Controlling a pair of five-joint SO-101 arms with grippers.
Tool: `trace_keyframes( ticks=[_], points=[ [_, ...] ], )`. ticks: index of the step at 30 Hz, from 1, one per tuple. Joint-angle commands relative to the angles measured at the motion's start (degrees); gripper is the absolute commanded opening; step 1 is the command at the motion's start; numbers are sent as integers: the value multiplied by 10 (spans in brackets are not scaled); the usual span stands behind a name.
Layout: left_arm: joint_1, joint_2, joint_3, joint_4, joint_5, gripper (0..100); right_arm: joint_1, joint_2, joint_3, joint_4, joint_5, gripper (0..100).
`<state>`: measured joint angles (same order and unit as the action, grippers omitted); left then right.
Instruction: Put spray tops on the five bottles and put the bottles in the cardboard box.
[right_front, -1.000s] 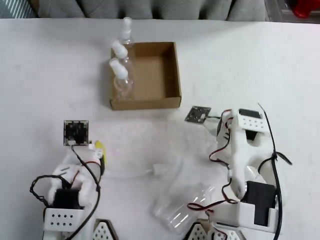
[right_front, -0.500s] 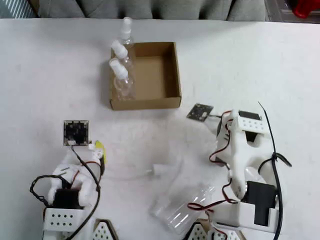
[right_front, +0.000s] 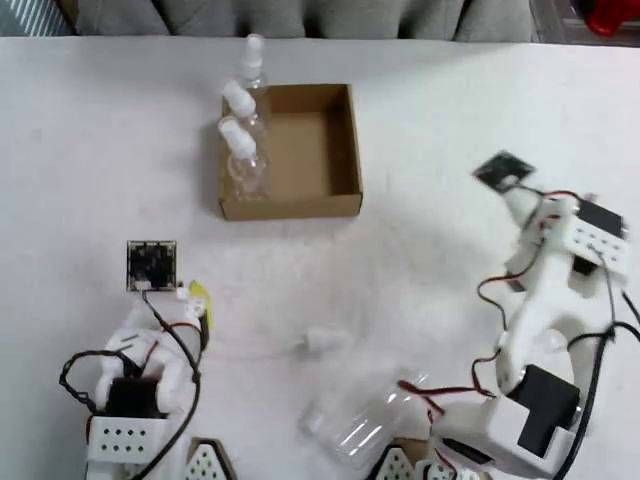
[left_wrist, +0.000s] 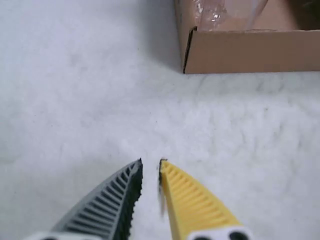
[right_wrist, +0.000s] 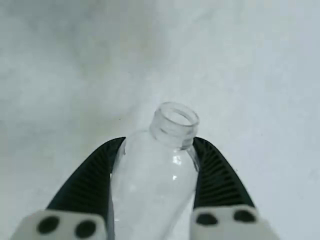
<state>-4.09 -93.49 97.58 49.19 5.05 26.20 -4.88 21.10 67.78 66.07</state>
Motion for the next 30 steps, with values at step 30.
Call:
trace_keyframes(
  ticks=[30],
  points=[
    [-6,-10,-2,3,-8,68,113,25,28,-163,-37,269]
  ],
)
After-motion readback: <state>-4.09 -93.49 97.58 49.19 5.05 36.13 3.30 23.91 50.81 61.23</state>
